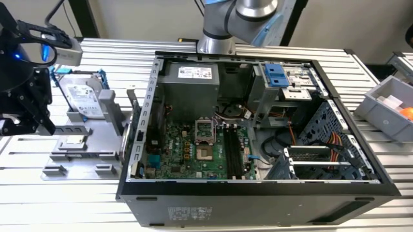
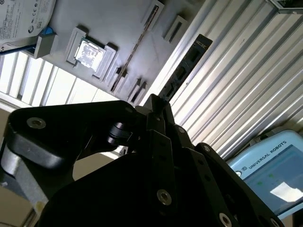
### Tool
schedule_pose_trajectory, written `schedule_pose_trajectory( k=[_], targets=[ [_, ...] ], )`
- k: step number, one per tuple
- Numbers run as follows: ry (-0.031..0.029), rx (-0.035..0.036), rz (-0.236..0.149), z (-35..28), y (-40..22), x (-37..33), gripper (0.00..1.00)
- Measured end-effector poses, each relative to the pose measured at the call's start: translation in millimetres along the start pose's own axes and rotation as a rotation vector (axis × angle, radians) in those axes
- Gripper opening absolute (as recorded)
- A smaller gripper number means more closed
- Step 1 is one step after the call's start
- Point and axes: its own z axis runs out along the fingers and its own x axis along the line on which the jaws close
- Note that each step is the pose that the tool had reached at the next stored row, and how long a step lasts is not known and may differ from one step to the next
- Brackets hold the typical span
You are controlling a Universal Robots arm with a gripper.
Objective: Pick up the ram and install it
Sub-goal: 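Pick up the ram and move it above insertion slot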
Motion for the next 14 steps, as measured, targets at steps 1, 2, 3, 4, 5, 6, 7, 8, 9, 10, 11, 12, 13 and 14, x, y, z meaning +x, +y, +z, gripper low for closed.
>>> schedule_pose_trajectory(
  k=[1,2,3,4,5,6,7,8,9,10,11,12,13,14],
  targets=[
    [0.0001,-0.0001,0.0,-1.3,0.0,-0.1,0.0],
    [0.0001,-0.0001,0.0,-2.5,0.1,-0.1,0.0],
    [0.0,-0.0001,0.0,-3.4,0.1,-0.1,0.0],
    [0.0001,-0.0001,0.0,-4.5,0.1,-0.2,0.0],
    [0.0001,-0.0001,0.0,-5.5,0.2,-0.2,0.0],
    [0.0001,-0.0002,0.0,-6.6,0.2,-0.2,0.0],
    [0.0001,-0.0001,0.0,-7.8,0.2,-0.3,0.0],
    [0.0001,-0.0001,0.0,-8.9,0.3,-0.3,0.0],
    [0.0002,-0.0002,0.0,-10.2,0.3,-0.4,0.0],
    [0.0,0.0,0.0,-11.3,0.3,-0.4,0.0],
    [0.0001,-0.0001,0.0,-12.4,0.3,-0.5,0.0],
    [0.0002,-0.0002,0.0,-13.8,0.4,-0.6,0.0],
    [0.0001,-0.0001,0.0,-15.0,0.4,-0.6,0.0],
    [-0.0001,0.0001,0.0,-16.0,0.5,-0.6,0.0]
  ],
)
